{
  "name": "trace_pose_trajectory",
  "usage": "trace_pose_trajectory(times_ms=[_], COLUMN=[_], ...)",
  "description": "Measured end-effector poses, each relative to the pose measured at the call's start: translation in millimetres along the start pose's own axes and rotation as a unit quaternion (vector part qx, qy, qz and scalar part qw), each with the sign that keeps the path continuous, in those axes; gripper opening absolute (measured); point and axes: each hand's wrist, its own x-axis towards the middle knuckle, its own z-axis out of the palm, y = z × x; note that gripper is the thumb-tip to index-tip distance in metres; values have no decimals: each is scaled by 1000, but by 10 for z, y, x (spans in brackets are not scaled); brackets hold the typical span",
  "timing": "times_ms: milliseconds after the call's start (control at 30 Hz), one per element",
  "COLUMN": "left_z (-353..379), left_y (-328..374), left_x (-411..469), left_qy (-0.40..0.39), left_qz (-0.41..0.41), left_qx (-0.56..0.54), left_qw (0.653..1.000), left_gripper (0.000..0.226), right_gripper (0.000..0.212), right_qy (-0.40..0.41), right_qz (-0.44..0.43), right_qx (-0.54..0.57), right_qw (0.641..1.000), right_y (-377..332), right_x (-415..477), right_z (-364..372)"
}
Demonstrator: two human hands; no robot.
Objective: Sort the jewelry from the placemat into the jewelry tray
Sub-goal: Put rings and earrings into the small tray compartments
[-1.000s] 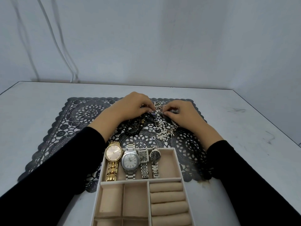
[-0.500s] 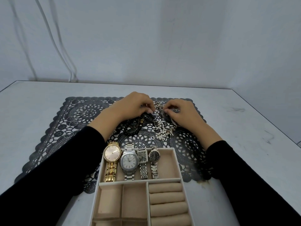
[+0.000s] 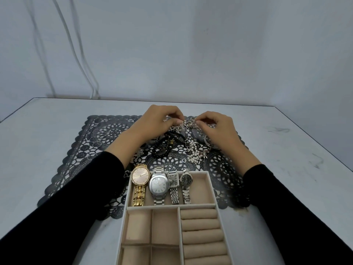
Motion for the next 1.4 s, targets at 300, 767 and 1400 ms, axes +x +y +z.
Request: trace_pose_trajectory(times_ms=[300, 767, 1400], left_z=[-249, -530, -564], left_y=[212, 628, 900], left_x=[-389, -1057, -1792], left_qy=[66, 116, 91], left_qz=[-32, -55, -43], left_qx=[-38, -78, -95], left_qw=[997, 989, 990], left_gripper=[6, 9, 12], right_gripper=[7, 10, 15], right_qy=[-3, -28, -188], right_qz=[1, -33, -61], right_qx=[32, 90, 154], right_qw=[999, 995, 968], right_y=[-336, -719, -950], right_x=[-217, -717, -1258], right_z=[-27, -190, -295])
